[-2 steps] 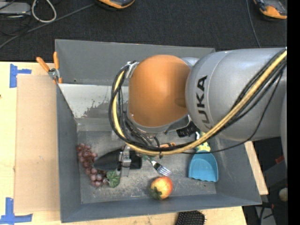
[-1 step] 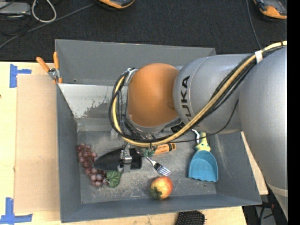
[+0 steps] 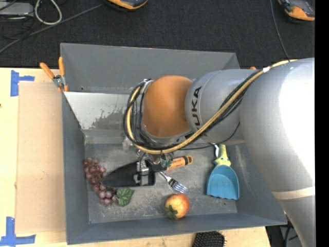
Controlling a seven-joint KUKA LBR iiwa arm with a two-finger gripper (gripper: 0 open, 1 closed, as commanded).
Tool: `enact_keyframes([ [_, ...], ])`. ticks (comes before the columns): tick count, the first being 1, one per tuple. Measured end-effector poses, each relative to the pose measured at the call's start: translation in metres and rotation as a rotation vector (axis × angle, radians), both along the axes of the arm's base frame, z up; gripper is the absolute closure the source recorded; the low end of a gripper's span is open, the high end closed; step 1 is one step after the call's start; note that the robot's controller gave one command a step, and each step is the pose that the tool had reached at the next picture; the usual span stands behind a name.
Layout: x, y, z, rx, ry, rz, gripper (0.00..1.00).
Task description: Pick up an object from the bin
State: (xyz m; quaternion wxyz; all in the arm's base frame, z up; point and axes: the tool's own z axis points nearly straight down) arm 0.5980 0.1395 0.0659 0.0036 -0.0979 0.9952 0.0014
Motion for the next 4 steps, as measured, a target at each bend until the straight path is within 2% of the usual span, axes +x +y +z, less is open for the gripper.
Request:
enact_keyframes([
  [1, -0.029, 0.000, 0.005, 0.001, 0.000, -0.153, 0.00],
  [2, -0.001, 0.002, 0.004, 0.002, -0.004, -0.008, 0.00],
  [3, -0.023, 0.001, 0.005, 0.002, 0.002, -0.130, 1.00],
  [4, -0.023, 0.001, 0.005, 0.002, 0.002, -0.131, 1.00],
])
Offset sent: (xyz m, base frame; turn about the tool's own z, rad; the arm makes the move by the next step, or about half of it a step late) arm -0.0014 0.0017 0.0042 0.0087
